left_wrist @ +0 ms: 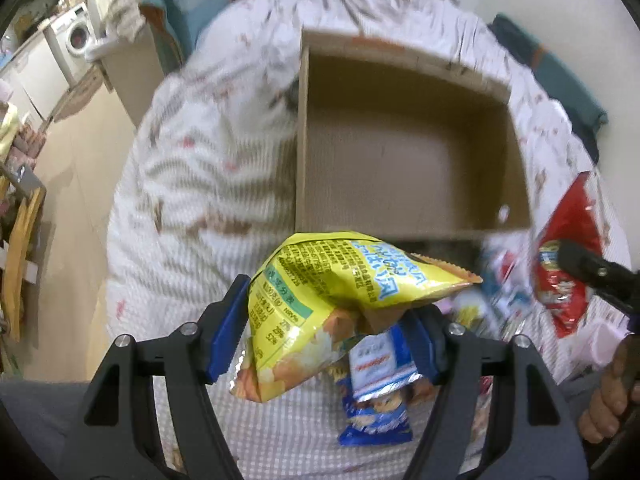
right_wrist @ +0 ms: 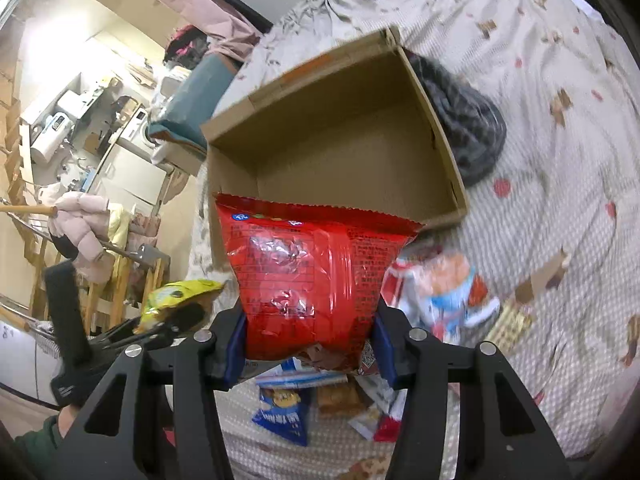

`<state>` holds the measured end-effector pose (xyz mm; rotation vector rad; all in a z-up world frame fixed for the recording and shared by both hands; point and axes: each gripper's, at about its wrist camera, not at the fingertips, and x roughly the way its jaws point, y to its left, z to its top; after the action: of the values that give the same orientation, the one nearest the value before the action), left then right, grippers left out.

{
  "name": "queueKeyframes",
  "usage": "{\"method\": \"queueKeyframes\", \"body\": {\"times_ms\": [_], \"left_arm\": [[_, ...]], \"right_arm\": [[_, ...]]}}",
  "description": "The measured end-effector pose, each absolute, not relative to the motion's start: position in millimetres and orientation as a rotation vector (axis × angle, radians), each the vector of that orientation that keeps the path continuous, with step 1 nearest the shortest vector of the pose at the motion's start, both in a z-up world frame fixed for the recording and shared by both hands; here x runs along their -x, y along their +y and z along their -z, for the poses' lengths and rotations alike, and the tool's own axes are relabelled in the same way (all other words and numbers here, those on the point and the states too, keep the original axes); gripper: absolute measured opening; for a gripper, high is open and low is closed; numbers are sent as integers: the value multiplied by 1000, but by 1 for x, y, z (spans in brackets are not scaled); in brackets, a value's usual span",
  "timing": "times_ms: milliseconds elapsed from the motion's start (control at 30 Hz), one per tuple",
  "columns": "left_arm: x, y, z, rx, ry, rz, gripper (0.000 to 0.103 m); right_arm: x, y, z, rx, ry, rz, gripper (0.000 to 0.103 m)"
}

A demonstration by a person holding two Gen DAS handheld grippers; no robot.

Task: Organize snacks
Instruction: 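Carry the yellow bag into the box with the left tool while the right tool drops the red bag in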

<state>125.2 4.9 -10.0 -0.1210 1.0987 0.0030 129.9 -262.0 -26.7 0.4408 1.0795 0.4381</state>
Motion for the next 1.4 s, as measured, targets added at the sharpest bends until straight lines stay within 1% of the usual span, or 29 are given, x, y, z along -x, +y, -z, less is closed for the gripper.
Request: {"method": "queueKeyframes", "body": {"times_ms": [100,233,367,500,633,933,1133,1400], "left_arm": [[-142,-2,-10,103,1040,9,68],[-168,-10,-20,98,999,14,68],[-197,-19,-12,83,1000,3,68],[-218,-27,4,84,1018,-5,68],[-228,-35,23,81,1057,-2,68],[-240,-43,42,62,1076,-10,70],[-242,-48,47,55,1089,11,81],[-246,-45,48,87,1112,14,81]], "right_arm": [[-150,-262,15,-441,1050,-433,54],[-188,-262,2,-427,989,-446,54],[-216,-262,2,-388,952,-453,54],[-238,-267,16,-408,969,-433,54],[-244,-266,30,-407,988,-426,54],[-245,-258,42,-333,1047,-388,54],[-245,-263,44,-330,1051,-365,55],[-245,-265,44,-361,1049,-382,57]]}}
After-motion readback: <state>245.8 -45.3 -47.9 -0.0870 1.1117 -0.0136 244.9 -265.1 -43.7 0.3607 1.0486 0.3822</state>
